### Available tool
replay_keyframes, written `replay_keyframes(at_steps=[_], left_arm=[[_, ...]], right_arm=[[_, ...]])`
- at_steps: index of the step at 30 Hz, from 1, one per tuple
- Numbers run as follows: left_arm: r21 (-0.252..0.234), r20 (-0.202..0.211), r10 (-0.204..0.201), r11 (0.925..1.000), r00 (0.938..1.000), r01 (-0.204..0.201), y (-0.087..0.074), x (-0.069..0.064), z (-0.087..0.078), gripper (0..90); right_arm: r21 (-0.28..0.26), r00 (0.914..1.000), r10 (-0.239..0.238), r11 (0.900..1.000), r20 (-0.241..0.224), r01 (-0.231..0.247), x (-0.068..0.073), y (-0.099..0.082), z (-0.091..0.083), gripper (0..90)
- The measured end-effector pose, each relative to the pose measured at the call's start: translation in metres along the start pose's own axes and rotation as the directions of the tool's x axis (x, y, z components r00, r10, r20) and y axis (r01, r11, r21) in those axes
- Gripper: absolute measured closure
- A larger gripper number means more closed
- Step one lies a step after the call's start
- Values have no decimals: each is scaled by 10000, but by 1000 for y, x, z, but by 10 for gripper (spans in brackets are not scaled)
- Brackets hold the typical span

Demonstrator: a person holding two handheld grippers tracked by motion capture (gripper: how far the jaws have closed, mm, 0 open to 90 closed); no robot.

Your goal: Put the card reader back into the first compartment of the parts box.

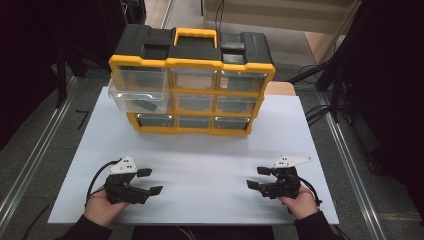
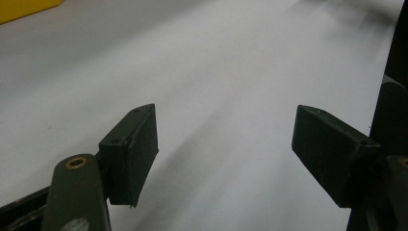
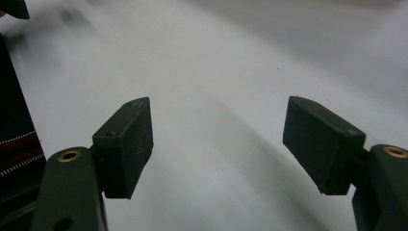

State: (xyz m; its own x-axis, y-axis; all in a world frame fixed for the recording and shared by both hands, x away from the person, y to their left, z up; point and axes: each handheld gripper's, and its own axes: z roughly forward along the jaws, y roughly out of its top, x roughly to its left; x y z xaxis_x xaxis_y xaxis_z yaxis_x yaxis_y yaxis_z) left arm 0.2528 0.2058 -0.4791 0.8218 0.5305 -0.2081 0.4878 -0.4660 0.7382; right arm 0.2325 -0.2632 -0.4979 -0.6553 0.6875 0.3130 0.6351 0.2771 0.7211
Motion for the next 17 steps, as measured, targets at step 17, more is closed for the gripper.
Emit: replay_keyframes(at_steps=[17], left_arm=[[29, -32, -11, 10000, 10000, 11, 0, 0, 0, 258]], right_arm=[[-39, 10000, -66, 10000, -27, 66, 0, 0, 1, 243]])
